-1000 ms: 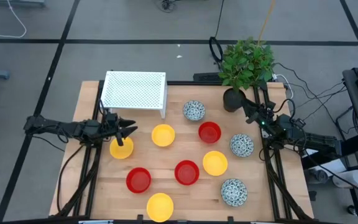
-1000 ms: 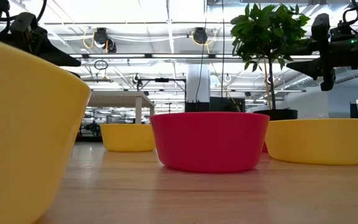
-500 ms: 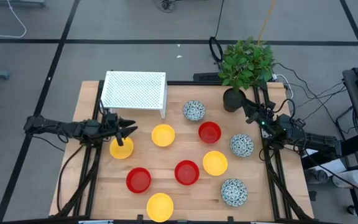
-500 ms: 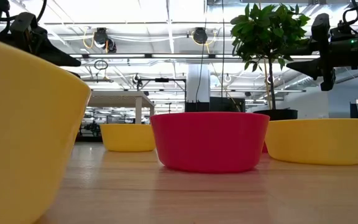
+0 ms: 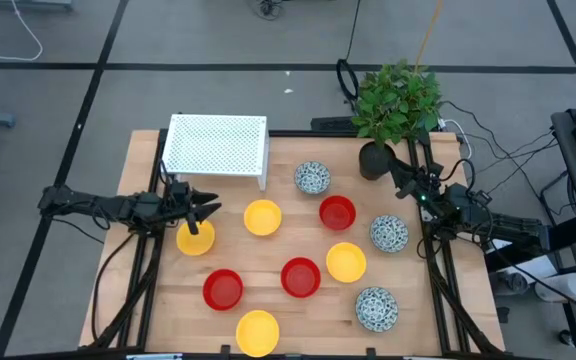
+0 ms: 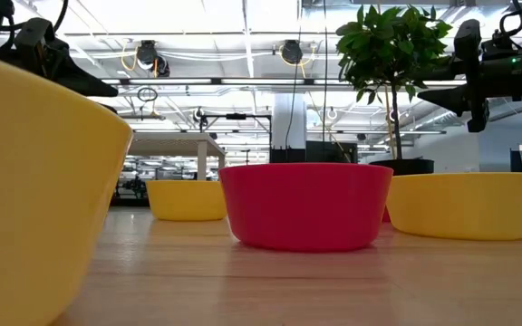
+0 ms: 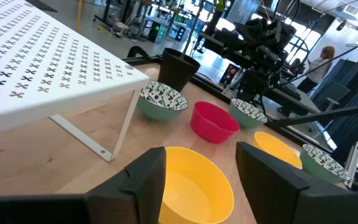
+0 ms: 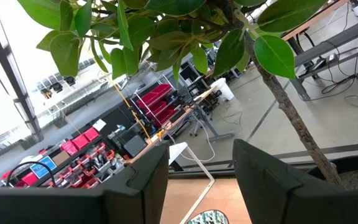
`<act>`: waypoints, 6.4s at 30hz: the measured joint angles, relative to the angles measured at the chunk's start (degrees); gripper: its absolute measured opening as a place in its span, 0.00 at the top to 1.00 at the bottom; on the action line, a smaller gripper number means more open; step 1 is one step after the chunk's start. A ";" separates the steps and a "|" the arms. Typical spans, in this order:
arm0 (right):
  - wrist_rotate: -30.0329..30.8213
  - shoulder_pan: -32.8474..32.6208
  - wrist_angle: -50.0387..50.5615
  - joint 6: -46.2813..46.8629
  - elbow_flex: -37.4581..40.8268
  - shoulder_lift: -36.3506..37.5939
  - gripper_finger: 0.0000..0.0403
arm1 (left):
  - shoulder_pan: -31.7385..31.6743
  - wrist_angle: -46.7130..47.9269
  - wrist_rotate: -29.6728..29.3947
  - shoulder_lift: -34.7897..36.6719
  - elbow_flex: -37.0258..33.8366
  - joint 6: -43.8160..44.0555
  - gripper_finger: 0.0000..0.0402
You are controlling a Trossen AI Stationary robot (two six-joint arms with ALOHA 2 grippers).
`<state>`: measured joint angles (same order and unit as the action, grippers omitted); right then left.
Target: Pick & Place Mini bowls
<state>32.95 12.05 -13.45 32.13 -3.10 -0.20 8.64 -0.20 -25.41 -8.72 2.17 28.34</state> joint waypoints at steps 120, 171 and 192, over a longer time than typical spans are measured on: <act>-0.17 -0.04 6.47 -0.27 0.01 -0.42 0.59 | 8.74 46.17 22.81 -75.22 38.88 49.85 0.93; -0.02 -0.04 6.45 -0.25 -0.01 -0.42 0.59 | -30.21 50.26 10.88 -74.83 74.64 -19.17 0.98; -0.01 -0.04 6.43 -0.25 -0.01 -0.42 0.59 | -52.85 70.57 9.21 -74.83 74.23 -36.16 0.98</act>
<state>32.94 12.01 -7.03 31.88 -3.11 -0.62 -44.20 70.37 -16.20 -83.55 76.40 -7.82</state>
